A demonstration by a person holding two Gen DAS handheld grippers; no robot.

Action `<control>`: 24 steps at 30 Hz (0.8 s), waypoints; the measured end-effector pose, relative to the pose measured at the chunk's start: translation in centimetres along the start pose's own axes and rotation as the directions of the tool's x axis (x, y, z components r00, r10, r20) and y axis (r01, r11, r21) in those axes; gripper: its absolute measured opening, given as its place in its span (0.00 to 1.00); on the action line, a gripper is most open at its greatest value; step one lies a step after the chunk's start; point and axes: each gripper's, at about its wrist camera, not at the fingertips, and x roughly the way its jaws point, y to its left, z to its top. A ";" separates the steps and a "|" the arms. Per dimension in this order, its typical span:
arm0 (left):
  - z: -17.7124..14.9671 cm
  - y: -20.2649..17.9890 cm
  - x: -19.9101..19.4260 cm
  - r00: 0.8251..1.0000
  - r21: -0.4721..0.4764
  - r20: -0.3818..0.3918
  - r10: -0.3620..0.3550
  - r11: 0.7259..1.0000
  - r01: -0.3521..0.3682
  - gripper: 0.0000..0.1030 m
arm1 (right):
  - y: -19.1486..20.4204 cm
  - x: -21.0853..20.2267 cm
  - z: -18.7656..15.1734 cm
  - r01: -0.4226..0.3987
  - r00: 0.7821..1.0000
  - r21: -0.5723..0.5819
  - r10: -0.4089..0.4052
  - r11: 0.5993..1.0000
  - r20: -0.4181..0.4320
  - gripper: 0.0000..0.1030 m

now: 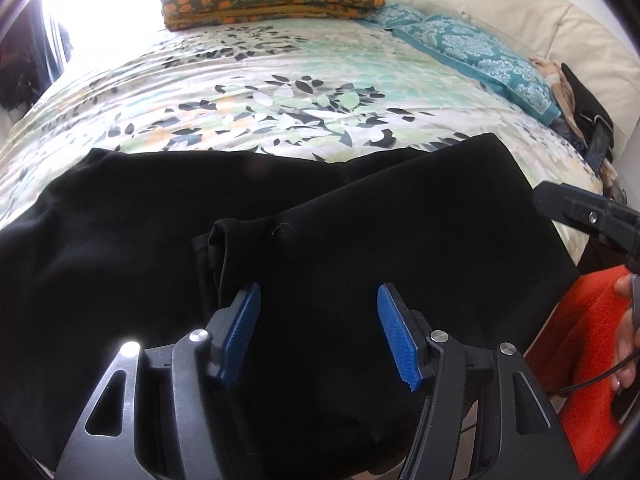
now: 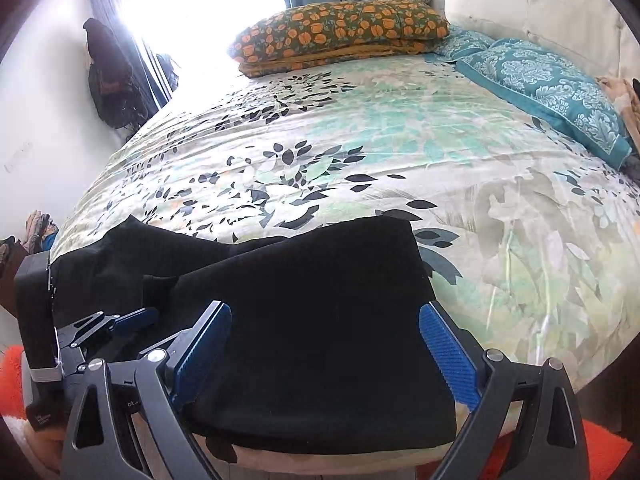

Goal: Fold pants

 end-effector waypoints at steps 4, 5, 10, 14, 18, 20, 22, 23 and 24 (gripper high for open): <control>0.1 -0.2 0.1 1.000 0.001 -0.004 0.016 1.000 -0.016 0.62 | 0.6 1.8 -1.9 0.002 0.996 0.003 -0.002 1.000 -0.084 0.92; 0.0 -0.2 0.2 1.000 0.003 -0.003 0.023 1.000 -0.023 0.62 | 0.7 2.1 -2.4 0.000 0.995 0.001 0.000 1.000 -0.104 0.92; 0.1 -0.4 0.3 0.999 0.008 -0.007 0.043 0.999 -0.042 0.62 | 1.4 1.6 -3.0 0.024 0.997 -0.057 -0.028 0.998 -0.077 0.92; 0.1 -0.6 0.4 0.998 0.016 -0.013 0.054 0.998 -0.053 0.62 | 1.3 2.4 -3.7 0.059 0.991 -0.082 -0.069 0.995 -0.117 0.93; 0.1 -0.9 0.5 0.997 0.033 -0.014 0.071 0.997 -0.071 0.62 | 2.2 4.1 -4.7 0.105 0.981 -0.159 -0.129 0.982 -0.148 1.00; 0.2 -0.8 0.3 0.998 0.025 -0.016 0.068 0.997 -0.067 0.62 | 2.1 4.2 -4.7 0.108 0.981 -0.154 -0.130 0.982 -0.142 1.00; 0.2 -0.5 -0.3 0.999 0.000 -0.016 0.048 0.999 -0.048 0.62 | 1.9 4.2 -4.7 0.101 0.983 -0.146 -0.121 0.984 -0.141 1.00; 0.2 -0.3 -0.7 0.999 -0.016 -0.016 0.034 0.999 -0.034 0.62 | 1.8 4.1 -4.6 0.097 0.983 -0.143 -0.117 0.985 -0.141 1.00; 0.0 0.1 -1.3 1.000 -0.029 -0.011 0.017 0.999 -0.017 0.62 | 1.8 3.9 -4.5 0.094 0.984 -0.137 -0.113 0.986 -0.139 1.00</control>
